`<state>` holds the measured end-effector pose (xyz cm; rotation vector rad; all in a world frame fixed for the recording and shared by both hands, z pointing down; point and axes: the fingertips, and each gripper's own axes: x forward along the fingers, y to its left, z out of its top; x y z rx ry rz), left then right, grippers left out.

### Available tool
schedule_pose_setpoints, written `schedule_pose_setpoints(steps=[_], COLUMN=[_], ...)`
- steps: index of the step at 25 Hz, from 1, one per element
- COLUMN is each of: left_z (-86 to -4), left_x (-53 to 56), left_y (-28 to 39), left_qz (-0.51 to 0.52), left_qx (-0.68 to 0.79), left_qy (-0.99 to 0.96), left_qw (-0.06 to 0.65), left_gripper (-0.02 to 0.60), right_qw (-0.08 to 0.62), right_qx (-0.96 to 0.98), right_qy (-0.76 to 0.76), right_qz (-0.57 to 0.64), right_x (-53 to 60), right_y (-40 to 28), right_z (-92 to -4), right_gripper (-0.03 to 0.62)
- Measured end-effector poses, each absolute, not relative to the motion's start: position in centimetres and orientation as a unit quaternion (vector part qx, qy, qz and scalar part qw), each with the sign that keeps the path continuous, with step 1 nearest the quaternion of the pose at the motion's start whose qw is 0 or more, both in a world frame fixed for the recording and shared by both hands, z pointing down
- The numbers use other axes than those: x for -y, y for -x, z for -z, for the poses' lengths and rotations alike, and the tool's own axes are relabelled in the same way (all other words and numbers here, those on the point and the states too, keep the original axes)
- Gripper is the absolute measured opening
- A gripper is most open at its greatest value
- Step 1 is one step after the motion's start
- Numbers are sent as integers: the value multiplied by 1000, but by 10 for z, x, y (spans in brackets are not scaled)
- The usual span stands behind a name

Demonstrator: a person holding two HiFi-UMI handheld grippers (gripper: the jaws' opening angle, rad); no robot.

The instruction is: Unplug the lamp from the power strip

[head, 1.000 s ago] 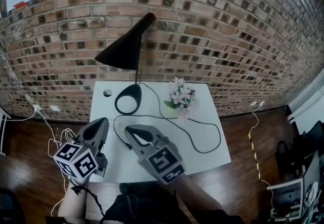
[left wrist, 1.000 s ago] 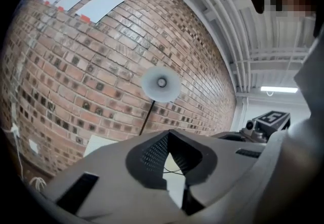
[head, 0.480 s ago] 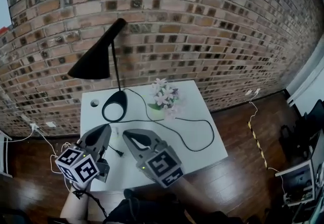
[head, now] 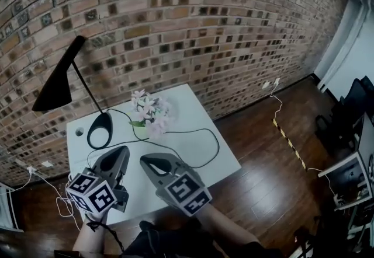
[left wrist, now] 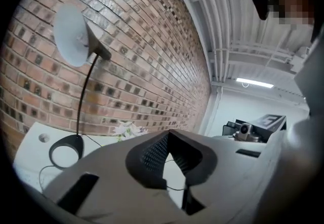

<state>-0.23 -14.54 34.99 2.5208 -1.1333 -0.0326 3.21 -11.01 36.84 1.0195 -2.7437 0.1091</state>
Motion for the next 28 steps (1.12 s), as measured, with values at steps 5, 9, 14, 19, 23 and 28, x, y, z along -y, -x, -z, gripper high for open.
schedule_pose_setpoints(steps=[5,9,14,19,23,28], left_z=[-343,-345,-348,-353,-356,-363], left_x=[139,134,123,108,97,79], left_y=[-48,-84,-138,-187,-231,-281], left_qz=[-2,-17,-43,-60,-64,-78], left_qx=[382,365,334,313,290,253], left_qy=[-909,-915,-928,-936,-943,-952], left_qw=[168,169,157,153,153,153], left_gripper=[-5,-5,-5,-5,-5,-5], right_qw=[104,92,74,65,66,63], right_qx=[928,924,915,907,900,884], right_qy=[-356,-368,-395,-410,-424,-455], right_qz=[-44,-43,-48,-63,-78,-86], right_x=[105,102,93,78,64,48], right_y=[-75,-106,-152,-198,-237,-284], right_z=[-367,-362,-362,-368,-376,-381], right_gripper=[-6,-6,-6,-6,-6,-6])
